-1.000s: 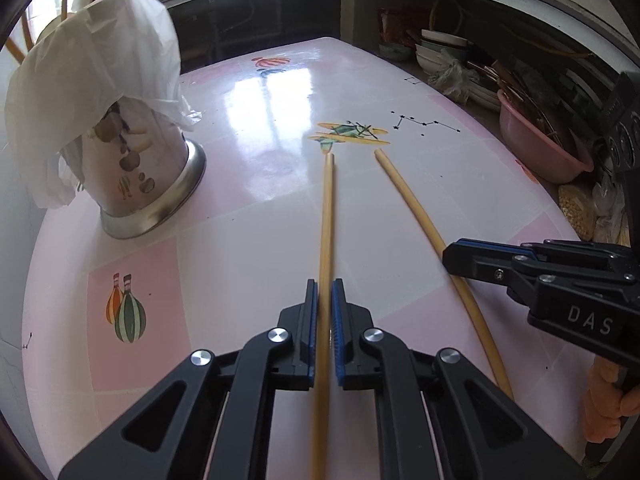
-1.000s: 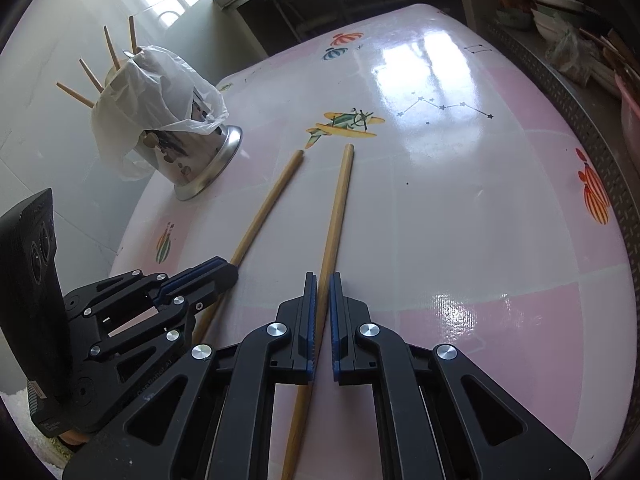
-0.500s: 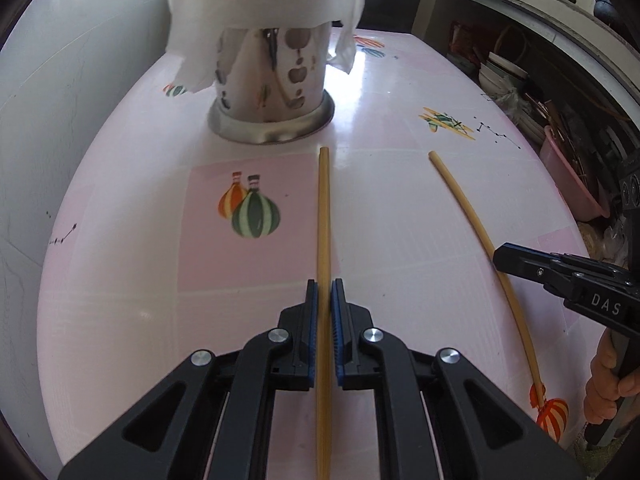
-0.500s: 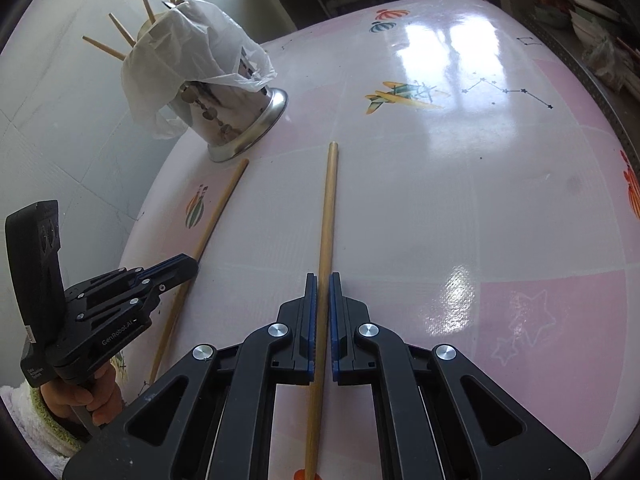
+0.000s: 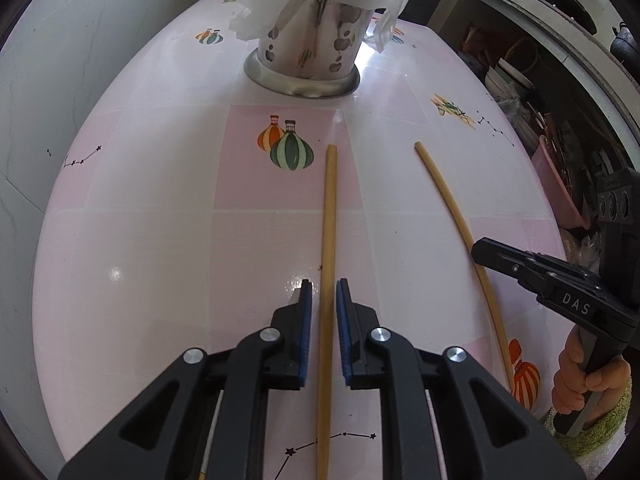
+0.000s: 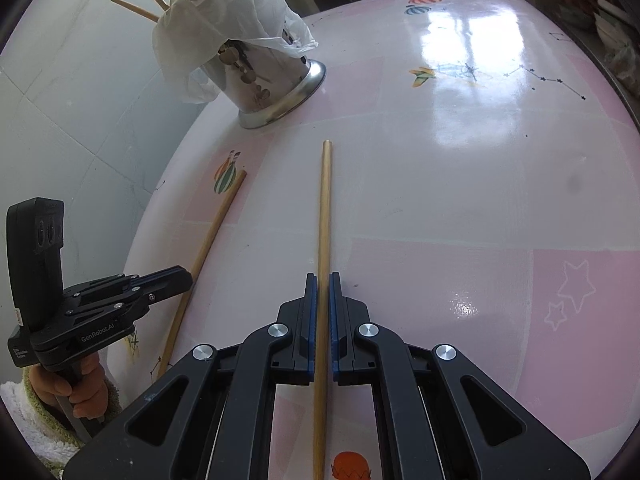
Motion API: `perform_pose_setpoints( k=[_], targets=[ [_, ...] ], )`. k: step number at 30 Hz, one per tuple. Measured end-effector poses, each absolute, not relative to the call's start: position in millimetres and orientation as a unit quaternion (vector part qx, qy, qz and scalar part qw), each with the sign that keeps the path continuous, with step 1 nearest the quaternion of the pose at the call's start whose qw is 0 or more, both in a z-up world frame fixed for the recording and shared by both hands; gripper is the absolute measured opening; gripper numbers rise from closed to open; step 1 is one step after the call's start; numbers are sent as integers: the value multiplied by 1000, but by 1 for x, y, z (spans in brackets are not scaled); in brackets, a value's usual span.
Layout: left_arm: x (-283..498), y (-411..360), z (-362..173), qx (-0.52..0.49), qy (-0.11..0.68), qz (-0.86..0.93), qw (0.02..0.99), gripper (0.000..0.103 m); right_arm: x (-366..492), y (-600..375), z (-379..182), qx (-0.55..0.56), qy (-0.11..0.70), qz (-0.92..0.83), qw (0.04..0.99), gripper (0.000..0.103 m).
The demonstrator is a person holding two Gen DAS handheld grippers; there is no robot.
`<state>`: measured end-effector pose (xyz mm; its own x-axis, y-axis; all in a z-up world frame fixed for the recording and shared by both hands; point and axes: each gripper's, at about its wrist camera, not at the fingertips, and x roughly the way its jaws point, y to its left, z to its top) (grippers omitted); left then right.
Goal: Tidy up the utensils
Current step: 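Grasp one wooden chopstick with the left gripper while the right grasps the other, then lift the chopsticks toward the holder with both grippers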
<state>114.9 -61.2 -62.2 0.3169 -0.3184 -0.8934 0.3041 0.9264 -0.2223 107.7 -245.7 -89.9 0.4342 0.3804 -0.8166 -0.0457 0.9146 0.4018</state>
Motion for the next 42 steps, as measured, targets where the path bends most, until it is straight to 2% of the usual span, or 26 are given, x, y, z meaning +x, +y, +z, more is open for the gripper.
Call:
perform_pose_setpoints(
  k=[3,6,17,18,25,35,42],
  targets=[
    [123,-63,-55,2,539,-201,818,27,108,-247,-90,164,516,129,830,4],
    [134,-71,-50,23,530,-209,822,32,107,-247,-90,164,516,129,831,4],
    [172,-102,-63,90,517,-202,827,32,107,-248,-90,173,515,129,829,4],
    [174,-103,-64,95,518,-201,826,31,106,-247,-90,173,515,129,829,4],
    [178,-114,-70,145,510,-186,827,8,105,-248,-91,177,514,131,829,4],
    [177,-109,-67,118,506,-174,837,6,104,-247,-89,172,516,127,830,4],
    [168,-91,-40,67,475,-175,860,6,105,-244,-88,162,520,121,830,4]
  ],
)
